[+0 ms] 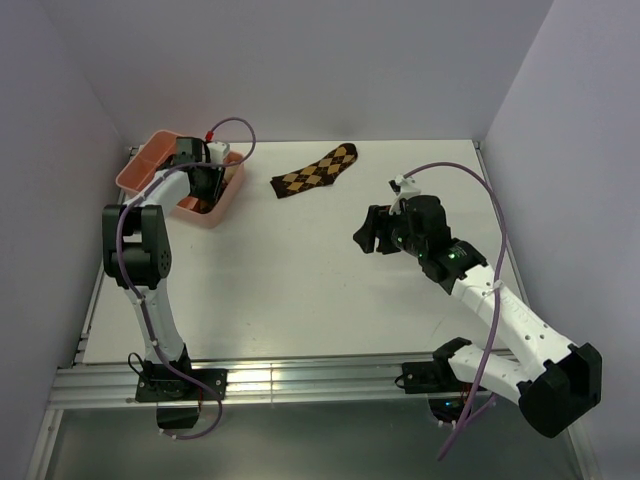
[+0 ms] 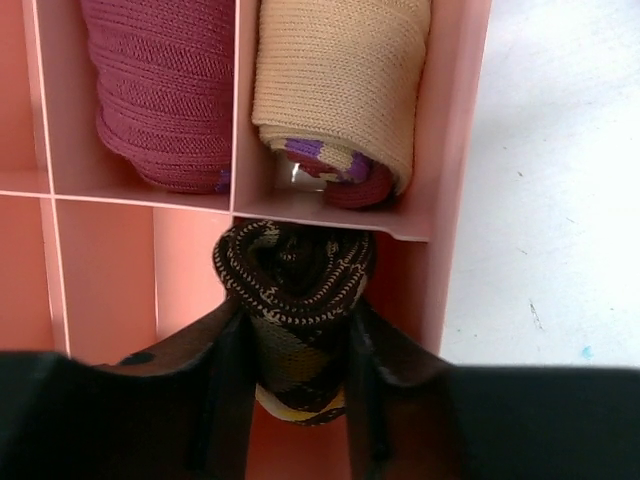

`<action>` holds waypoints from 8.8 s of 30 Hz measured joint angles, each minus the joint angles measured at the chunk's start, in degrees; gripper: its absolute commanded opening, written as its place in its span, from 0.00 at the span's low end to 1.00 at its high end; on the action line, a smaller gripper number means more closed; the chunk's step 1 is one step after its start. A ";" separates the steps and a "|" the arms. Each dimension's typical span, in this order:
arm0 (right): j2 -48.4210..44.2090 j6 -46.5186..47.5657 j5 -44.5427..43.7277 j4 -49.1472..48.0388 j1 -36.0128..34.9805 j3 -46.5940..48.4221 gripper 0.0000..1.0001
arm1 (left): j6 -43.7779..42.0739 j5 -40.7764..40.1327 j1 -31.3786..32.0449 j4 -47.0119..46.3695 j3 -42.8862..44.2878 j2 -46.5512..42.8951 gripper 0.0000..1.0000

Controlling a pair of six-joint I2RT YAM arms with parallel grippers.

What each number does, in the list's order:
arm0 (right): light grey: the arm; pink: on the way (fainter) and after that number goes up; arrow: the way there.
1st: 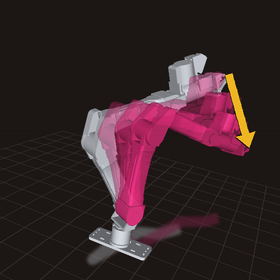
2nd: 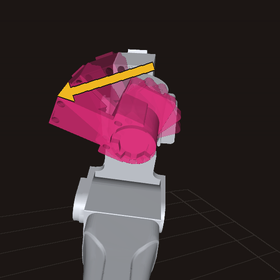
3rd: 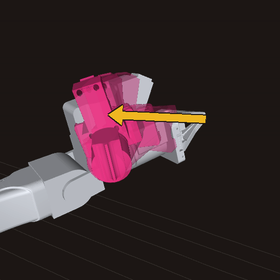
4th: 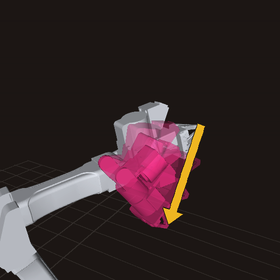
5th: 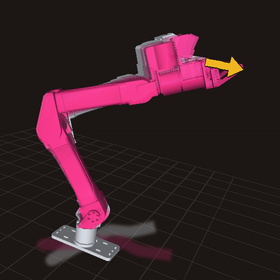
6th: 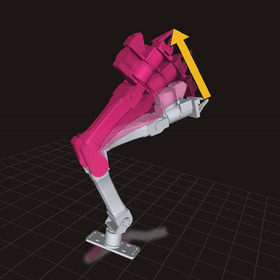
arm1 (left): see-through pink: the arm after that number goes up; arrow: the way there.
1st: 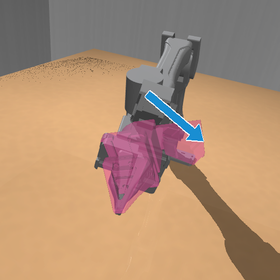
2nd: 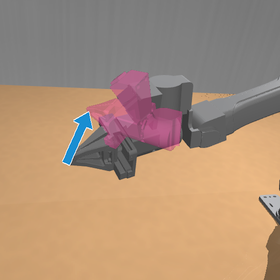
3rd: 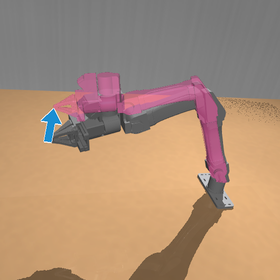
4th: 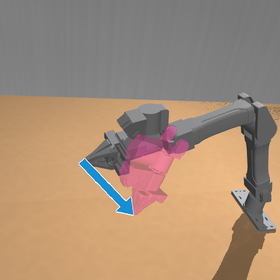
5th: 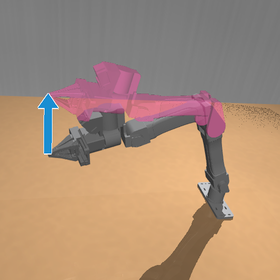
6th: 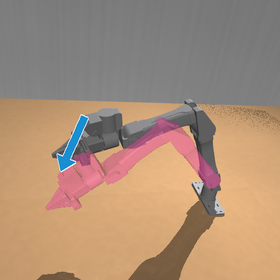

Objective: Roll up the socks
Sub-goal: Place the sock in the storage box, then move the sock to the center of the board, then roll the sock at the center of the board.

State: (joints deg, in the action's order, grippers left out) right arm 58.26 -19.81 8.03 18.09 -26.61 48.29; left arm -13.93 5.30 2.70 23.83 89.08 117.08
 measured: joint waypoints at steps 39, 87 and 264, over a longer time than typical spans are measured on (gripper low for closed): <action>2.01 -0.07 2.58 0.17 0.02 0.02 0.67 | 11.91 -1.62 -0.20 1.57 1.14 -8.35 0.50; 3.06 -1.77 4.26 -0.09 0.02 -0.11 0.67 | 24.26 -0.07 -0.24 -9.73 -3.93 -12.07 0.39; 46.93 15.87 -21.94 -6.91 -33.73 13.25 0.46 | 38.58 -17.16 10.12 -6.84 -50.49 -71.08 0.98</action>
State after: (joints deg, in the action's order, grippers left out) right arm 105.19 -3.95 -13.91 11.18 -60.34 61.54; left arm 24.64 -11.86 12.82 16.99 38.59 46.00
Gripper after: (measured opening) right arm 0.469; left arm 0.978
